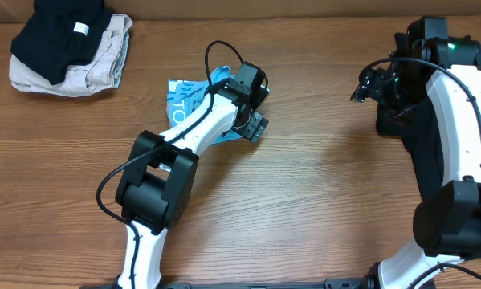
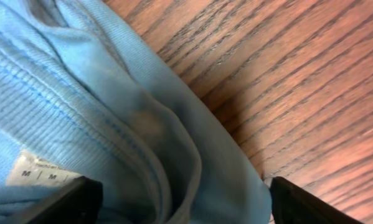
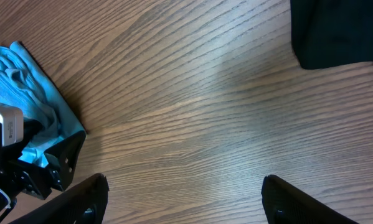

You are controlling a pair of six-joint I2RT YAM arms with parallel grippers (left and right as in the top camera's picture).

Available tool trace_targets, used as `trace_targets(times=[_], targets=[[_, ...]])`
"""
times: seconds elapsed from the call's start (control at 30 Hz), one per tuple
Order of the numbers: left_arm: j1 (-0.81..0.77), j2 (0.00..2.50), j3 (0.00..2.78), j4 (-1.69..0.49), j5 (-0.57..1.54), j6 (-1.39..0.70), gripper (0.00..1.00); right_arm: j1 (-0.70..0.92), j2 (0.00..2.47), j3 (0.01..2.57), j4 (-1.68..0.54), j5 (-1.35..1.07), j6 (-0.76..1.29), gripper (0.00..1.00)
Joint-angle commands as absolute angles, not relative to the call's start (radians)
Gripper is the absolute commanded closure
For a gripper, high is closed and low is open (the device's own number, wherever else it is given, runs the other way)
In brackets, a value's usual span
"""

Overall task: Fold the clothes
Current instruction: 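Carry the bundle with the left gripper toward the top-left clothing stack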

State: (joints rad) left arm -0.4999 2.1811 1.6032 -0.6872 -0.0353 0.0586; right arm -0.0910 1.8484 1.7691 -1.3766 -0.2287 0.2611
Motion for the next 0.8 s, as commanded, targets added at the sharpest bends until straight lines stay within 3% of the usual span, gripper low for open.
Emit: trace_targets(times=[0.0, 0.1, 0.13, 0.17, 0.27, 0.47, 0.77], targets=[[-0.507, 2.254, 1.574, -0.701, -0.051, 0.059, 0.19, -0.091, 1.824, 1.787, -1.370, -0.225, 0.254, 0.17], [-0.510, 2.274, 1.574, -0.723, -0.056, 0.059, 0.34, -0.091, 1.824, 1.787, -1.372, -0.225, 0.254, 0.18], [-0.510, 2.276, 1.574, -0.739, -0.056, 0.060, 0.60, -0.091, 1.824, 1.787, -1.371, -0.225, 0.254, 0.18], [-0.510, 2.276, 1.574, -0.745, -0.056, 0.060, 0.73, -0.091, 1.824, 1.787, -1.371, -0.224, 0.254, 0.17], [-0.510, 2.276, 1.576, -0.748, -0.056, 0.060, 0.96, -0.091, 1.824, 1.787, -1.370, -0.224, 0.254, 0.18], [-0.484, 2.275, 1.670, -0.842, -0.110, 0.041, 0.96, -0.091, 1.824, 1.787, -1.370, -0.224, 0.254, 0.18], [-0.287, 2.275, 2.399, -1.317, -0.168, 0.115, 0.96, -0.091, 1.824, 1.787, -1.368, -0.224, 0.254, 0.17]])
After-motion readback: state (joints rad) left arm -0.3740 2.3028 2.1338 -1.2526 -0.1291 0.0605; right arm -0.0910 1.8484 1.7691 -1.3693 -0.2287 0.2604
